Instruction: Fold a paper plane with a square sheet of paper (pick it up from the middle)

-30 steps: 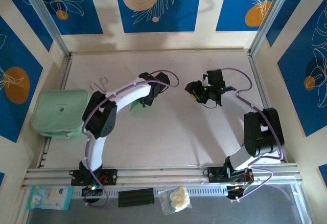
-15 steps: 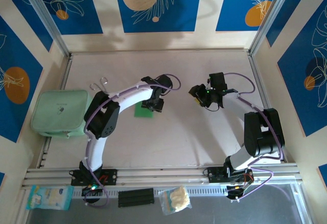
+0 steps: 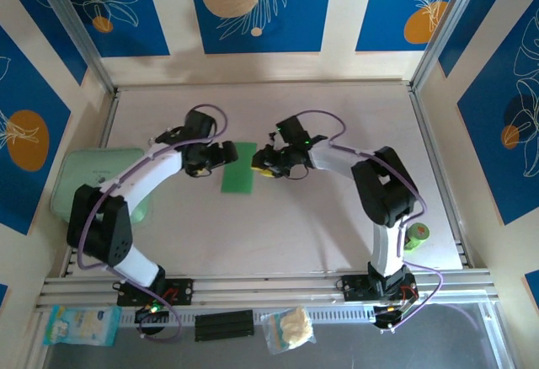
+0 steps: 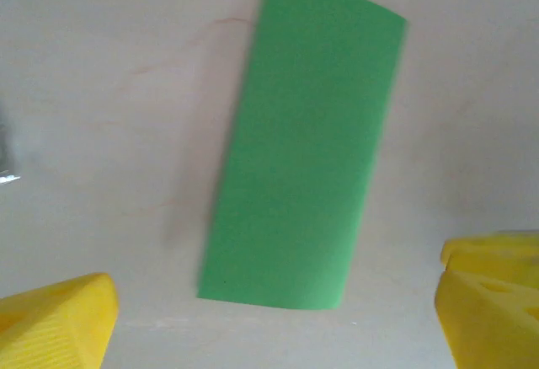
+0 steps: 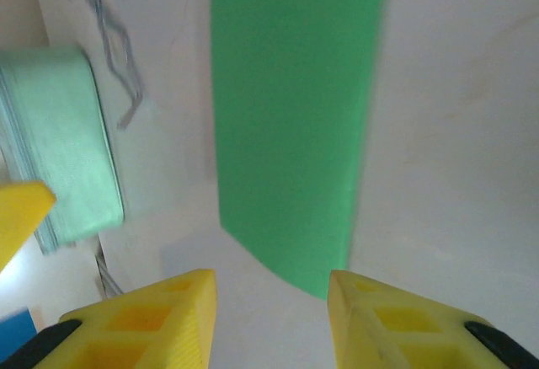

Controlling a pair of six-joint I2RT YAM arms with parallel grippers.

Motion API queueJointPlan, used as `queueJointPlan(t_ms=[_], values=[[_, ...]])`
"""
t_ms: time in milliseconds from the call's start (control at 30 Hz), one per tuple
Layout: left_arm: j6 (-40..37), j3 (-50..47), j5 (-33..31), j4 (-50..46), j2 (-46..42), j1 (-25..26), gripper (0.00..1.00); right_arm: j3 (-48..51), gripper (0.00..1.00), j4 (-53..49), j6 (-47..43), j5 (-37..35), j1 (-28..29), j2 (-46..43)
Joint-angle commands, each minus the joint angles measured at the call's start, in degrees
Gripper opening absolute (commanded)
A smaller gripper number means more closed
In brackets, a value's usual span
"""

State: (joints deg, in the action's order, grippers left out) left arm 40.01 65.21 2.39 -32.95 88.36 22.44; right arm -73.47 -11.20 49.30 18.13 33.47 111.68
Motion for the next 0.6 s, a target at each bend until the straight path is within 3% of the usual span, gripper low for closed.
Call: queueJointPlan(t_ms=[0,167,400,567], values=[[3.2,-3.7,1.3,4.0,-3.9,-2.0,1.00,-4.9,0.38,-5.1,-3.7,3.3,1.3,4.3],[3.1,-5.4,-0.1,3.2,-6.2,-3.3,1.00,-10.0,0.38,-8.4,-5.7,4.7,2.1,9.6],[3.5,-6.0,2.7,4.6,-5.4,-3.8,1.00,-14.2,0.37,-14.6,-10.1,4.8,2.5,14.4],[1.5,-6.2,6.6,7.0,-4.2,-3.8,1.00,-14.9,0.35,-24.2,-18.9,-3.7,2.4,14.8]])
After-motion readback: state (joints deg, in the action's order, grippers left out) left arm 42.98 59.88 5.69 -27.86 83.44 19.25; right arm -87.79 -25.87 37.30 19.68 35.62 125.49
